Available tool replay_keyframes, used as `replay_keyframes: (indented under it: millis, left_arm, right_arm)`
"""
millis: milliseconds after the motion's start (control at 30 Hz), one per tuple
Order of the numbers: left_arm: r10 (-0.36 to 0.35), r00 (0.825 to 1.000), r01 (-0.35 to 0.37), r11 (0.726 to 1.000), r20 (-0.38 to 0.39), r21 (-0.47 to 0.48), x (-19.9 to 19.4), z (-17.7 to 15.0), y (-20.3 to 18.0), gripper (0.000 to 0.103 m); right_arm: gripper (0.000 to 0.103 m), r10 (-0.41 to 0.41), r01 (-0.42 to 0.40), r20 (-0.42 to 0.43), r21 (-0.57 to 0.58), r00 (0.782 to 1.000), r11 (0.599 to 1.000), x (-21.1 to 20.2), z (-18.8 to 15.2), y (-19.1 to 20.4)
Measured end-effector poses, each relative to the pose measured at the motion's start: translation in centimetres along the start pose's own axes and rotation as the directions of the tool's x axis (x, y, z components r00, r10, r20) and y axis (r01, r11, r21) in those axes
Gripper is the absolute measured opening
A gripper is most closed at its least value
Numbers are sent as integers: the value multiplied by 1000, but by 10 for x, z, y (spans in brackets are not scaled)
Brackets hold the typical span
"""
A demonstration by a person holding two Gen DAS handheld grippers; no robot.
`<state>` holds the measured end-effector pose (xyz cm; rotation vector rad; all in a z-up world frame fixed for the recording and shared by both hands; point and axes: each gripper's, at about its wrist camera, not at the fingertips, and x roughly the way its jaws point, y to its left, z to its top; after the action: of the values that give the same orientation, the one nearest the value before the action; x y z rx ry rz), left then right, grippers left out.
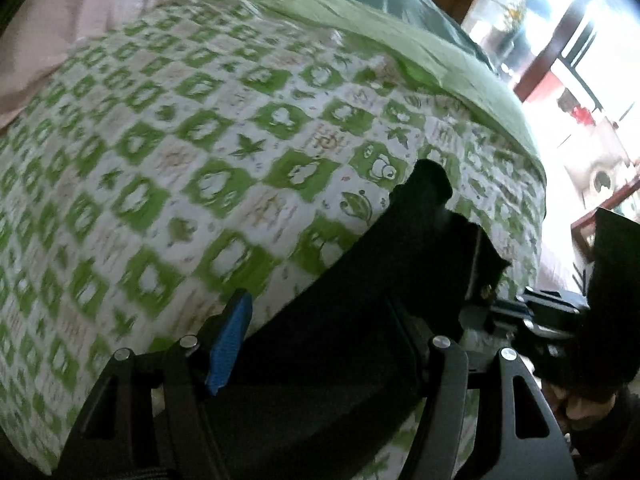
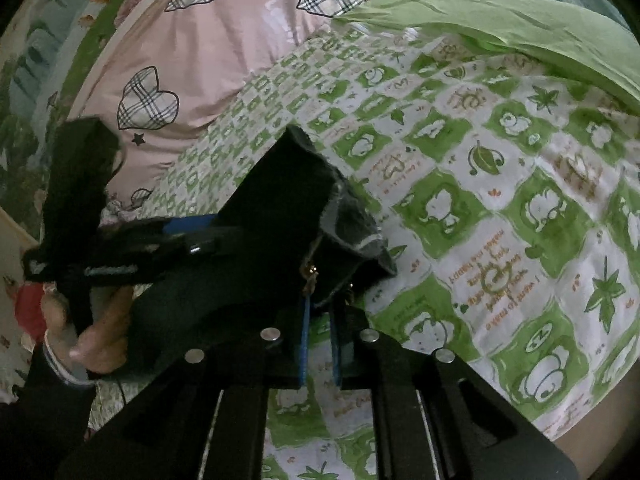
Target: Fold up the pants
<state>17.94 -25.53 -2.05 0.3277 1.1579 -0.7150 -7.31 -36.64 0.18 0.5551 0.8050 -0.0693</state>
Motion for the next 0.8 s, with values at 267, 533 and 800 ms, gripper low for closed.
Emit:
replay_keyframes:
  millis: [267,533,800]
  left_arm:
    - [-25,999,29,996,-47,81,21,19,-13,66]
    - [-87,991,97,990,-98,103,34,35,-7,68]
    - [-166,981,173,982,-100,72,46,43,-4,71]
  right_arm:
    - [12,-13,13,11,14,1000,1000,-5,-1,0]
    - [46,-17,15,29,76,999,997,-12,-4,-7]
    - [25,18,-21,33,97,999,995,5,3,-13]
